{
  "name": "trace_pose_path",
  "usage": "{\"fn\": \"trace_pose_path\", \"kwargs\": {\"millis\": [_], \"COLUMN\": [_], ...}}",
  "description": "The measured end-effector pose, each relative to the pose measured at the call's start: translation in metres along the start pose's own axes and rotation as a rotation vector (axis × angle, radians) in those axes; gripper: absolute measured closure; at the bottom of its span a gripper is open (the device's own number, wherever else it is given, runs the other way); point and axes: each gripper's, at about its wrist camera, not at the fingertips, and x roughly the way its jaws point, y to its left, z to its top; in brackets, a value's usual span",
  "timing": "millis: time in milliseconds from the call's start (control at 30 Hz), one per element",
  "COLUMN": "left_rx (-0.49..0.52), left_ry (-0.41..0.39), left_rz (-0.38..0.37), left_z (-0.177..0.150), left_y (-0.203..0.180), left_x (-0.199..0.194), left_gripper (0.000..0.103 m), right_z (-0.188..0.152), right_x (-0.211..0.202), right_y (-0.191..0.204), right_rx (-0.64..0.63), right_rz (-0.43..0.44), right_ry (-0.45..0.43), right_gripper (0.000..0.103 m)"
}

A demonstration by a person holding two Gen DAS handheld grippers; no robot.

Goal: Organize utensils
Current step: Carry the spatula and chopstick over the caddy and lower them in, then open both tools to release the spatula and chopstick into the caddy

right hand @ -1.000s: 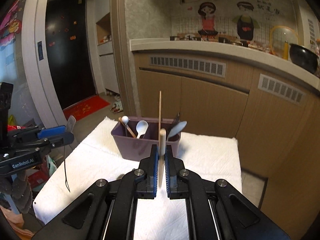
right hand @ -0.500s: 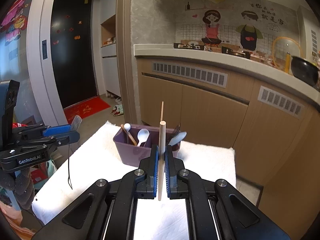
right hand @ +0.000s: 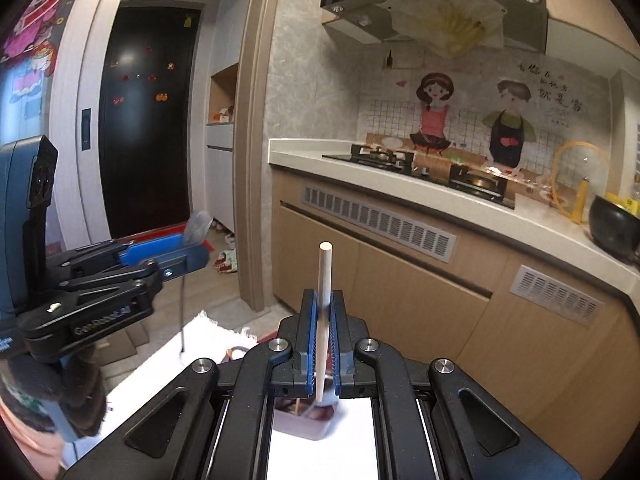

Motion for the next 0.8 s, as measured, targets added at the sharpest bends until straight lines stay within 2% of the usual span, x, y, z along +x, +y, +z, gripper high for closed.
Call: {"fn": "trace_pose_path", "kwargs": {"millis": [100,267,400,567,667,800], "left_rx": [-0.007,0.021,-0.038,-0.061,-0.060,-0.064], "left_ry": [0.007,0.061,0.181,0.308,0.350,0.357], "left_rz": [-0.004,-0.004,-0.005,0.019,0.025,0.028], "left_z": [-0.006,-0.036,-0.066,-0.110,-0.128,-0.134], "left_y": [0.007,0.018,0.033,0.041,0.042,0.042], "left_x": [0.024,0.065,0.099,0.129,0.137,0.139], "left_gripper": [0.074,0.074,0.074,0.074,0.074,0.074], "right_z": [0.005,-0.009,-0.030,-0.065,-0.073,-0.076], "right_x": [0.026,0.077,0.126,0.175,0.181,0.181], "right_y": [-0.001,-0.004,-0.008,-0.013,-0.017,-0.016], "right_rx": [0.004,0.028,0.073,0.120,0.126,0.109], "right_rz": [0.006,0.031,0.071,0.100,0.088,0.090], "right_ry": [0.035,0.126,0.246,0.377,0.361,0.360], "right_gripper": [0.097,0.097,0.097,0.097,0.096,0.095]}}
